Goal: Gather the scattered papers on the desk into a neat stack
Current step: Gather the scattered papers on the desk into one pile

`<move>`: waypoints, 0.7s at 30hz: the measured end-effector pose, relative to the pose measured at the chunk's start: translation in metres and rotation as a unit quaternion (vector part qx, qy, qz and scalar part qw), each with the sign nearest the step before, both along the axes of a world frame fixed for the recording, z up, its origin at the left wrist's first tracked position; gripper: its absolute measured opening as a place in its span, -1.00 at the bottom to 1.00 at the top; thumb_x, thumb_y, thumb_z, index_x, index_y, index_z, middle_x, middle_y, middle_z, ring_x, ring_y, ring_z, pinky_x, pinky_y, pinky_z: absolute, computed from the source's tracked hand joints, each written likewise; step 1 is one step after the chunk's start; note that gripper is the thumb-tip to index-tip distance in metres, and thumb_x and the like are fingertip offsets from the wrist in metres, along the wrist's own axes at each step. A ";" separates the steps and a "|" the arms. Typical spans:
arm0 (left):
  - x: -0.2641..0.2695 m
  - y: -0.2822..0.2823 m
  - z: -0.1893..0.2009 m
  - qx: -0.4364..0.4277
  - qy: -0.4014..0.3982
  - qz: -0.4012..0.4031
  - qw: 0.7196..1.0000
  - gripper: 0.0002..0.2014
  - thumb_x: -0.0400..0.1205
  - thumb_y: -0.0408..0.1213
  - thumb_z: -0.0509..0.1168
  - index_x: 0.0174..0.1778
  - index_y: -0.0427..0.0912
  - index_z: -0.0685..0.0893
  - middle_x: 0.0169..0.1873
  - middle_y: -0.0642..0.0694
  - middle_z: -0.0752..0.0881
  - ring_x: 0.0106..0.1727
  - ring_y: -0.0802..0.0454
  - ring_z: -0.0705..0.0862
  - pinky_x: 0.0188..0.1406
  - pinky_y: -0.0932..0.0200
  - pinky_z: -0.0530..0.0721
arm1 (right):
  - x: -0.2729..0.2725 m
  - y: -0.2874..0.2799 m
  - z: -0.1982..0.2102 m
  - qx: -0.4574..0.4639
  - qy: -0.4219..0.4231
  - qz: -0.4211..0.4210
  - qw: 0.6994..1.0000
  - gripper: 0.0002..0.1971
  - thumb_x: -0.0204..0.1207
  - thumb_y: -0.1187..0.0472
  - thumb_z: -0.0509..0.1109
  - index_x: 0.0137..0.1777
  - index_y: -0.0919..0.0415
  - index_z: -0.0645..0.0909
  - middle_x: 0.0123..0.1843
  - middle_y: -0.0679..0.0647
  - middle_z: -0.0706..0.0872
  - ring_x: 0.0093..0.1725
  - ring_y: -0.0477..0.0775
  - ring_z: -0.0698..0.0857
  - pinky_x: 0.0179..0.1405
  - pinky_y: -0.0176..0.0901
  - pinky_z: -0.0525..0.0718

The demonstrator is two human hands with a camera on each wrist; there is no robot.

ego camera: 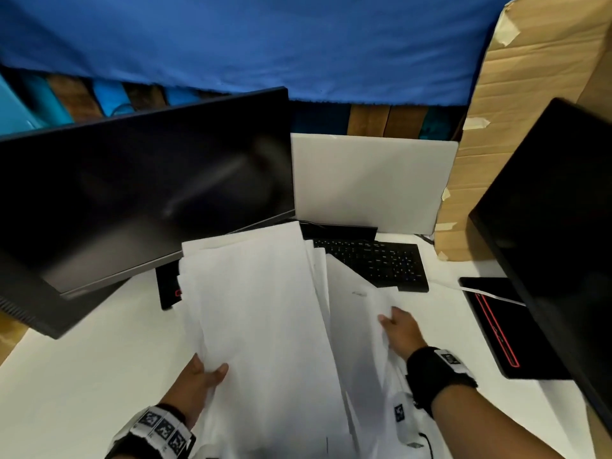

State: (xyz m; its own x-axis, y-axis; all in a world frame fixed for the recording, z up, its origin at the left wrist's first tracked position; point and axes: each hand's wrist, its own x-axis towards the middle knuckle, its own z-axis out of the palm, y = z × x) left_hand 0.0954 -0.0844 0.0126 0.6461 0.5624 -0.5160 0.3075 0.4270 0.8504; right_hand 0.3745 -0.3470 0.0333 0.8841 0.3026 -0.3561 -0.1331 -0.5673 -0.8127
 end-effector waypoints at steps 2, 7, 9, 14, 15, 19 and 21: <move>0.010 -0.008 0.003 0.014 0.009 -0.020 1.000 -0.64 0.57 -0.61 0.24 0.19 -0.14 0.59 0.08 -0.22 0.76 0.12 -0.21 0.71 0.30 -0.20 0.58 | -0.025 0.025 0.002 0.027 0.039 0.032 0.998 -0.83 0.65 0.22 0.22 0.06 0.17 0.64 0.10 0.19 0.66 0.25 0.29 0.63 0.19 0.01 0.58; 0.023 -0.026 0.000 0.083 0.065 -0.039 0.994 -0.62 0.63 -0.56 0.19 0.36 -0.22 0.48 0.28 -0.30 0.65 0.33 -0.27 0.60 0.45 -0.20 0.46 | -0.079 0.059 0.005 0.112 0.111 0.017 0.987 -0.60 0.59 -0.03 0.29 0.30 0.22 0.51 0.28 0.01 0.61 0.29 0.04 0.59 0.36 -0.15 0.46; 0.021 -0.027 -0.006 0.086 0.076 -0.044 0.992 -0.55 0.64 -0.40 0.22 0.47 -0.20 0.40 0.39 -0.23 0.58 0.43 -0.21 0.52 0.53 -0.19 0.38 | -0.088 0.058 -0.004 0.143 0.132 0.018 0.981 -0.65 0.37 0.19 0.56 0.15 0.11 0.59 0.16 0.05 0.75 0.13 0.07 0.71 0.16 -0.16 0.65; 0.016 -0.021 0.008 0.082 0.027 -0.057 0.995 -0.28 0.28 0.02 0.50 0.35 -0.05 0.46 0.20 -0.06 0.72 0.24 -0.09 0.69 0.33 -0.17 0.61 | -0.075 0.051 -0.001 0.217 0.238 0.011 0.947 -0.40 0.13 0.35 0.60 0.25 0.39 0.64 0.13 0.28 0.79 0.17 0.28 0.74 0.29 0.15 0.66; 0.014 -0.018 0.011 0.074 0.026 -0.052 0.996 -0.23 0.21 0.01 0.56 0.32 -0.05 0.45 0.15 -0.05 0.74 0.19 -0.10 0.72 0.26 -0.19 0.66 | -0.074 0.051 0.001 0.235 0.259 0.014 0.937 -0.40 0.13 0.32 0.60 0.25 0.38 0.65 0.17 0.29 0.78 0.21 0.29 0.72 0.34 0.17 0.62; 0.008 -0.008 0.010 0.020 0.023 -0.076 0.997 -0.22 0.10 -0.10 0.67 0.25 -0.24 0.63 0.09 -0.28 0.80 0.12 -0.29 0.77 0.24 -0.31 0.65 | -0.078 0.060 0.004 0.257 0.284 0.016 0.924 -0.48 0.19 0.26 0.61 0.20 0.34 0.69 0.14 0.24 0.80 0.17 0.24 0.74 0.29 0.07 0.64; 0.004 -0.004 0.008 0.048 0.048 -0.051 0.996 -0.41 0.23 -0.21 0.63 0.16 -0.34 0.70 0.02 -0.34 0.81 0.05 -0.31 0.78 0.20 -0.26 0.67 | -0.082 0.064 0.005 0.227 0.230 -0.048 0.945 -0.53 0.30 0.26 0.59 0.20 0.37 0.63 0.08 0.25 0.79 0.01 0.24 0.76 0.07 0.00 0.72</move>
